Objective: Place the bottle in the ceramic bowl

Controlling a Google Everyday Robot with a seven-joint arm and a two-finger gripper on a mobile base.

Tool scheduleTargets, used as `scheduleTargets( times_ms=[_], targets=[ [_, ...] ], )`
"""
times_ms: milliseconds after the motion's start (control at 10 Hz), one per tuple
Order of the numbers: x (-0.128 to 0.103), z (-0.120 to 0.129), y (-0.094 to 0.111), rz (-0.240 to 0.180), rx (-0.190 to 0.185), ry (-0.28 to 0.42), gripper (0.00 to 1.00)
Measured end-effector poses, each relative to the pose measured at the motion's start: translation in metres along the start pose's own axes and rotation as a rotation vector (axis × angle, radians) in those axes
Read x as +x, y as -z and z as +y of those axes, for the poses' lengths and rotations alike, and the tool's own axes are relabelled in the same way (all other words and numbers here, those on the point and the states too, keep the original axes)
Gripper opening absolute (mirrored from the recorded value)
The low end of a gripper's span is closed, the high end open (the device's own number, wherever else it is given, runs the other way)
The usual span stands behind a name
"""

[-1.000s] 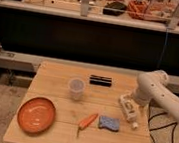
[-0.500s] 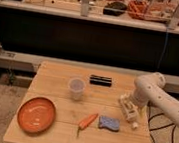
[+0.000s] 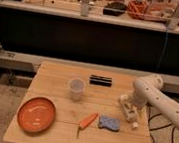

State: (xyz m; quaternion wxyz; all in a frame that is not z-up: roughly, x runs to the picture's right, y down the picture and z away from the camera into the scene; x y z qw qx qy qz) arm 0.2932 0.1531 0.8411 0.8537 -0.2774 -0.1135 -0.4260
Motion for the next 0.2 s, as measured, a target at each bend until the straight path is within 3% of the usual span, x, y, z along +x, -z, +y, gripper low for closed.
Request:
scheduleTargets(
  times_ms=[200],
  targets=[
    [0.0008, 0.0012, -0.0021, -0.001, 0.001, 0.009, 0.8]
  ],
)
